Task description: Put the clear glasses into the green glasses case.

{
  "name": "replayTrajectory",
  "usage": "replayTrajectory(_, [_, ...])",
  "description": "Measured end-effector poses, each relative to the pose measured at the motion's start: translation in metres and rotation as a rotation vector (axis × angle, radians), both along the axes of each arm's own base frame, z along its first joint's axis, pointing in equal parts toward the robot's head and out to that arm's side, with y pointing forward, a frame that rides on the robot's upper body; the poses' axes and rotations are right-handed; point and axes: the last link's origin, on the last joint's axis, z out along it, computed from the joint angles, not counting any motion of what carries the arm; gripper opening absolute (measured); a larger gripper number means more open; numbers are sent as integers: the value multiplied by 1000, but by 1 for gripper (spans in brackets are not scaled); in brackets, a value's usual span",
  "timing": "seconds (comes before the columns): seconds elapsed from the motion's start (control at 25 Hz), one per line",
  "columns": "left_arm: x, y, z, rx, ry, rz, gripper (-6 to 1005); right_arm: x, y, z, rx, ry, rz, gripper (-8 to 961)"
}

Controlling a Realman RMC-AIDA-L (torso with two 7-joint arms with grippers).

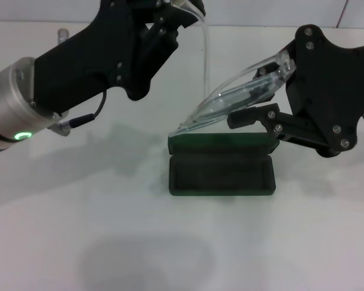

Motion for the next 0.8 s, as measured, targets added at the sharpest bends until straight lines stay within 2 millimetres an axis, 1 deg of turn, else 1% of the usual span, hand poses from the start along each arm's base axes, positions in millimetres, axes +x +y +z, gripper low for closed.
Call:
replayTrajectory(0.16, [1, -3, 0, -12, -6, -20, 22, 1, 2, 0, 5, 4, -13, 64])
replayTrajectory(0.36, [3, -6, -5, -40, 10, -40, 22, 1, 4, -1, 15, 2, -13, 65])
replayTrajectory(0.64, [4, -6, -4, -38, 1, -39, 21, 3, 4, -2, 10, 2, -20, 66])
replayTrajectory(0.8, [5, -8, -6, -55, 10, -55, 21, 4, 4, -2, 11, 2, -26, 66])
